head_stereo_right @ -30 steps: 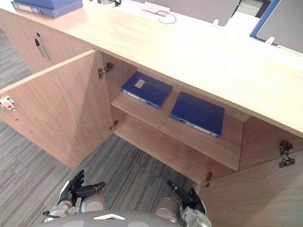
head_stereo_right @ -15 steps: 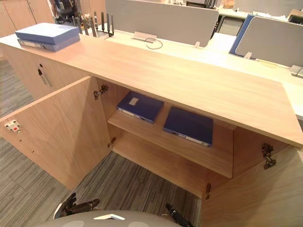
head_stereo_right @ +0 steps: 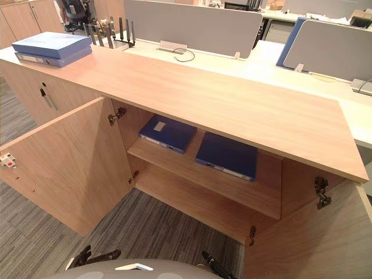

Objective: Walk over to the cabinet, pick up the folder, carry it to the office cabinet, place the folder inside the office cabinet, then close the office cabinet door

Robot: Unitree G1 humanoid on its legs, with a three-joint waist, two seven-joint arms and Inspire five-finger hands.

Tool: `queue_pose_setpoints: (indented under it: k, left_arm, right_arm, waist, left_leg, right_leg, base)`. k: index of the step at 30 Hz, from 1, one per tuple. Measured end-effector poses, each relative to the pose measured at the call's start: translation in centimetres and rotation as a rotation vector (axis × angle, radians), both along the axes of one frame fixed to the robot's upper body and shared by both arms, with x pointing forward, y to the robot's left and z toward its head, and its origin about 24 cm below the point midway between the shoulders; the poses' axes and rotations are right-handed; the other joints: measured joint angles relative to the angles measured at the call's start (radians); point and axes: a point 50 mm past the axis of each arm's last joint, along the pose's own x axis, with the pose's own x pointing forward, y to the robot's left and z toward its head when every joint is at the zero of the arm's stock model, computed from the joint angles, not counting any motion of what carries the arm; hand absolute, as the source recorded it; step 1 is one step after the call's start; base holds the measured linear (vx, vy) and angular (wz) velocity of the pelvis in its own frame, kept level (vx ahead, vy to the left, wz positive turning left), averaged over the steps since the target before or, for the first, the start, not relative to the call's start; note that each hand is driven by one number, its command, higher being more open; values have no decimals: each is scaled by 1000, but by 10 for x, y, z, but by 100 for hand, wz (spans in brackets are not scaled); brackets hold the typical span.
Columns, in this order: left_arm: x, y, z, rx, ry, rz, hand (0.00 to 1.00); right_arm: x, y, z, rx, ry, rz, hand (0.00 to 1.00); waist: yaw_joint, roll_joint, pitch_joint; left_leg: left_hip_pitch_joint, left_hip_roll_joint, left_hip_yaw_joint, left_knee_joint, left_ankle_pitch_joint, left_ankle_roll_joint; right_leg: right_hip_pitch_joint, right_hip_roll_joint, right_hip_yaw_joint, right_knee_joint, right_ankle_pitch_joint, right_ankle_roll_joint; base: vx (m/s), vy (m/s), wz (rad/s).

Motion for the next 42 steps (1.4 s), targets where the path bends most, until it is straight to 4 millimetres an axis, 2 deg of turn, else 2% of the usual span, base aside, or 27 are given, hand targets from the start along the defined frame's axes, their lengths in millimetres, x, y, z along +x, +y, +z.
queue_pose_setpoints:
  k: [1, 3, 4, 7, 9, 10, 11, 12, 13, 15, 18, 20, 22, 24, 26, 27, 28, 29, 30, 31, 32, 33, 34, 35, 37, 40, 42]
  left_arm:
    - [3, -1, 0, 0, -6, -17, 100]
    - [18, -7, 1, 8, -24, -109, 100]
    - [21, -8, 1, 9, -26, -132, 100]
    - [42, -11, 5, 37, -58, -276, 100]
    - [46, -13, 6, 39, -64, -305, 100]
    - [52, -13, 7, 51, -72, -344, 100]
    - [53, -13, 8, 54, -72, -356, 100]
    - [55, -14, 8, 62, -68, -385, 100]
    - [56, -14, 8, 67, -69, -397, 100]
    - [59, -15, 9, 77, -64, -445, 100]
    - [64, -19, 11, 74, -71, -542, 100]
    - [64, -18, 12, 72, -72, -560, 100]
    - [64, -15, 14, 83, -78, -566, 100]
    - [61, -18, 14, 78, -78, -556, 100]
    - [65, -24, 18, 77, -118, -552, 100]
    - [73, -29, 24, 77, -165, -551, 100]
    - [74, -32, 28, 75, -186, -550, 100]
    - [82, -38, 38, 79, -254, -549, 100]
    - [91, -44, 51, 78, -337, -559, 100]
    - [97, -46, 59, 79, -382, -565, 100]
    - [106, -57, 69, 55, -457, -582, 100]
    - [105, -72, 74, 4, -500, -586, 100]
    - [102, -78, 74, -13, -508, -588, 100]
    - [90, -84, 70, -40, -491, -573, 100]
    - [67, -84, 58, -64, -397, -548, 100]
    - [68, -77, 58, -49, -391, -519, 100]
    - [66, -73, 57, -44, -383, -503, 100]
  right_arm:
    - [3, -4, 1, -12, -3, 0, 100]
    - [12, -15, 4, -45, -24, 0, 100]
    - [13, -16, 4, -49, -28, 0, 100]
    - [24, -16, 7, -62, -83, -57, 100]
    - [29, -12, 9, -63, -117, -73, 100]
    - [29, -10, 11, -69, -151, -103, 100]
    - [28, -9, 11, -69, -157, -109, 100]
    - [21, -7, 11, -70, -153, -124, 100]
    - [21, -6, 11, -64, -162, -147, 100]
    - [15, -5, 13, -60, -184, -189, 100]
    - [11, -5, 13, -63, -177, -194, 100]
    - [9, -5, 12, -62, -167, -191, 100]
    - [5, -6, 12, -66, -152, -200, 100]
    - [13, -16, 14, -92, -161, -161, 100]
    - [39, -21, 19, -109, -209, -67, 100]
    - [64, -21, 24, -116, -265, 13, 100]
    - [75, -19, 27, -118, -291, 53, 100]
    - [94, -12, 34, -117, -352, 123, 100]
    - [109, -6, 41, -112, -419, 181, 100]
    - [115, -4, 45, -113, -449, 201, 100]
    - [123, -10, 50, -132, -480, 212, 100]
    - [122, -19, 51, -161, -458, 212, 100]
    - [123, -23, 51, -173, -449, 213, 100]
    - [128, -28, 53, -192, -444, 223, 100]
    - [136, -28, 56, -204, -452, 230, 100]
    - [139, -29, 59, -214, -472, 233, 100]
    - [139, -29, 62, -218, -489, 232, 100]
  waist:
    - [-1, 11, 5]
    - [-2, 43, 27]
    - [-4, 44, 29]
    - [-8, 46, 53]
    - [-10, 49, 74]
    - [-26, 46, 83]
    - [-37, 46, 88]
    - [-58, 52, 91]
    - [-70, 71, 94]
    - [-107, 66, 95]
    - [-104, 51, 91]
    - [-104, 32, 74]
    - [-93, -7, 49]
    - [-59, -9, -19]
    - [-38, -7, -42]
    - [-17, -1, -41]
    - [-12, 9, -42]
    - [9, 23, -37]
    - [23, 30, -26]
    - [22, 25, -21]
    - [16, 40, 3]
    - [31, 77, 25]
    - [45, 94, 33]
    - [66, 118, 44]
    - [81, 112, 45]
    - [79, 94, 52]
    - [79, 93, 53]
  left_leg:
    - [-18, 8, -14, 55, -34, 3]
    - [-65, 34, -40, 252, -158, 12]
    - [-75, 35, -40, 293, -183, 19]
    - [-131, 29, 12, 476, -298, 84]
    - [-129, 23, 50, 499, -316, 112]
    - [-129, 8, 95, 500, -321, 143]
    - [-130, 3, 107, 493, -319, 161]
    - [-129, -10, 134, 466, -310, 197]
    - [-124, -14, 153, 435, -296, 233]
    - [-110, -35, 168, 329, -228, 269]
    - [-56, -93, 213, 118, -112, 282]
    - [-54, -144, 232, 25, -57, 313]
    - [-58, -199, 260, -29, -23, 352]
    - [-128, -217, 332, -34, -12, 366]
    - [-180, -207, 395, -43, 29, 359]
    - [-220, -173, 435, -26, 46, 355]
    - [-246, -146, 435, -7, 53, 349]
    - [-289, -85, 411, 32, 73, 330]
    - [-328, -44, 360, 64, 95, 300]
    - [-346, -36, 338, 80, 107, 285]
    - [-381, -15, 271, 108, 128, 264]
    - [-384, -3, 119, 112, 153, 227]
    - [-379, -6, 30, 110, 155, 192]
    - [-358, -21, -117, 99, 157, 131]
    - [-330, -73, -291, 91, 140, 84]
    - [-312, -84, -291, 108, 99, 74]
    - [-320, -83, -256, 249, 18, 92]
  right_leg:
    - [-6, 2, 8, 19, -9, 3]
    - [-31, -3, 57, 113, -44, 25]
    - [-39, -9, 69, 133, -51, 33]
    - [-123, -47, 177, 200, -16, 58]
    - [-156, -57, 215, 211, 36, 35]
    - [-187, -73, 228, 191, 128, -26]
    - [-187, -81, 215, 167, 179, -37]
    - [-180, -90, 184, 98, 306, -42]
    - [-199, -97, 167, 146, 312, -54]
    - [-277, -96, 118, 533, 215, -141]
    - [-262, -96, 93, 873, 155, -218]
    - [-198, -107, 71, 931, 129, -211]
    - [-117, -107, 63, 919, 110, -178]
    - [-52, -35, 106, 739, 70, -94]
    - [-39, 3, 123, 526, 1, -41]
    - [-50, 16, 115, 408, -68, -51]
    - [-44, 32, 107, 353, -101, -49]
    - [-23, 71, 94, 185, -146, -44]
    - [13, 111, 76, -7, -140, -51]
    - [25, 125, 77, -86, -109, -57]
    - [61, 171, 67, -146, -121, -48]
    - [75, 220, 77, -146, -112, -71]
    - [78, 240, 90, -137, -110, -82]
    - [66, 267, 128, -102, -115, -104]
    - [7, 279, 180, -31, -131, -130]
    - [-40, 287, 206, 15, -135, -146]
    - [-57, 285, 231, 49, -134, -144]
  base:
    - [-42, 156, -31]
    - [-59, 240, -34]
    - [-105, 367, -35]
    - [-136, 418, -57]
    - [-171, 389, -61]
    - [-224, 413, -55]
    - [-278, 470, -52]
    - [-238, 353, -27]
    - [-198, 255, -15]
    - [-178, 213, 2]
    - [-129, 164, -16]
    - [-78, 37, -18]
    - [-59, -23, -33]
    - [-99, -53, -76]
    - [-150, -34, -114]
    - [-203, -62, -124]
    - [-263, -146, -126]
    - [-324, -275, -103]
    - [-361, -315, -84]
    - [-383, -333, -14]
    - [-353, -263, 20]
    - [-335, -240, 11]
    - [-298, -194, -47]
    - [-222, -141, -66]
    - [-201, -129, -84]
    - [-97, -70, -45]
    - [-66, 7, -51]
